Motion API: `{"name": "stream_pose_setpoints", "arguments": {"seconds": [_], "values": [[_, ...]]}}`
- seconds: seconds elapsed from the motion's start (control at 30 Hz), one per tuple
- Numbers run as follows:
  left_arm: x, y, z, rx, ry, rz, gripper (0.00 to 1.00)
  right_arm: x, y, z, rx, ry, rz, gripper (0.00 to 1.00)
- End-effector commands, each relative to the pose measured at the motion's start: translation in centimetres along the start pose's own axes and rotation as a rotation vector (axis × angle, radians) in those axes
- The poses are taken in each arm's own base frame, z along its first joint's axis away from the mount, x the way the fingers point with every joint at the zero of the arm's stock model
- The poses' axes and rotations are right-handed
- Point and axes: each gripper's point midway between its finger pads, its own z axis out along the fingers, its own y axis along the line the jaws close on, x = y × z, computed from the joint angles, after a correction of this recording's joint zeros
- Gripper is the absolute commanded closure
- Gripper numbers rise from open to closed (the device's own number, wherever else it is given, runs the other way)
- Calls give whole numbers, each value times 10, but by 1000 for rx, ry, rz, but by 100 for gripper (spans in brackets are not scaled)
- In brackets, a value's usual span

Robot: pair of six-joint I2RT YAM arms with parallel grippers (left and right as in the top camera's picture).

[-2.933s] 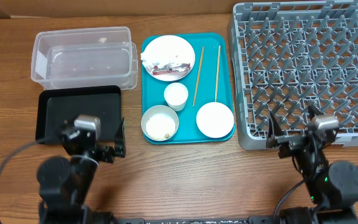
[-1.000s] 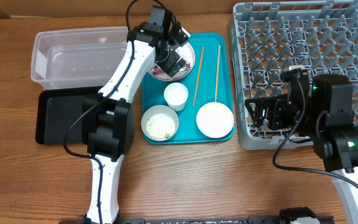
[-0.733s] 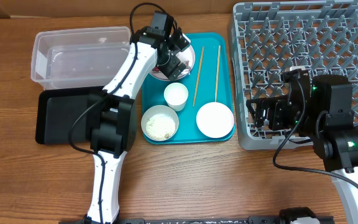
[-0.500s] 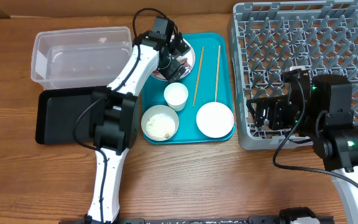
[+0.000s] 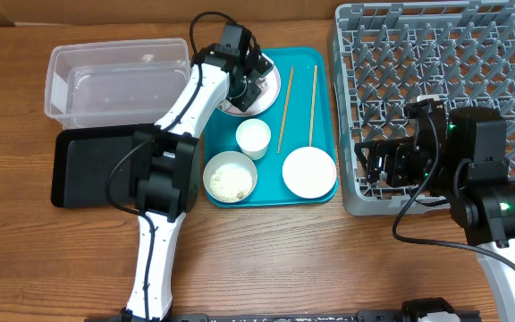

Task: Sort waste into correct bins and load items into the dishwasher
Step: 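Carry the trash with the left gripper into the clear plastic bin and release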

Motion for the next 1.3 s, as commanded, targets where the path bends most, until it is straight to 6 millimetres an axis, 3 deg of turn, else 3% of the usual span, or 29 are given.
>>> {"name": "stream_pose_setpoints", "arguments": {"seconds": [0.0, 0.1, 0.23, 0.33, 0.43, 0.57, 0.77, 0.97, 1.03, 1.2, 1.23, 1.27], "values": [[-36, 12, -44, -31, -102, -135, 96, -6, -1, -2, 4, -15, -1, 0], [-62, 19, -100, -49, -178, -208, 96, -5, -1, -2, 4, -15, 0, 0], [-78, 25, -175, -71, -264, -273, 96, -5, 1, -2, -5, -11, 5, 0], [-69, 39, -213, -132, -274, -352, 96, -3, 1, -2, -3, -4, 11, 0], [-44, 60, -229, -208, -227, -470, 96, 0, 0, -2, -2, 5, 14, 0], [-10, 88, -221, -256, -150, -650, 96, 2, 0, -2, -2, 13, 17, 0], [35, 130, -179, -277, -45, -842, 96, 5, 0, -2, 0, 28, 25, 0], [69, 143, -144, -230, 60, -939, 95, 6, 0, -2, 0, 30, 26, 0], [72, 142, -137, -210, 73, -947, 81, 5, 0, -2, 0, 29, 26, 0], [68, 141, -133, -193, 61, -933, 8, 4, 0, -2, -1, 23, 23, 0], [66, 142, -134, -192, 54, -920, 0, 3, 0, -2, -1, 20, 23, 0], [64, 142, -137, -193, 47, -915, 0, 3, 0, -2, -1, 19, 22, 0]]}}
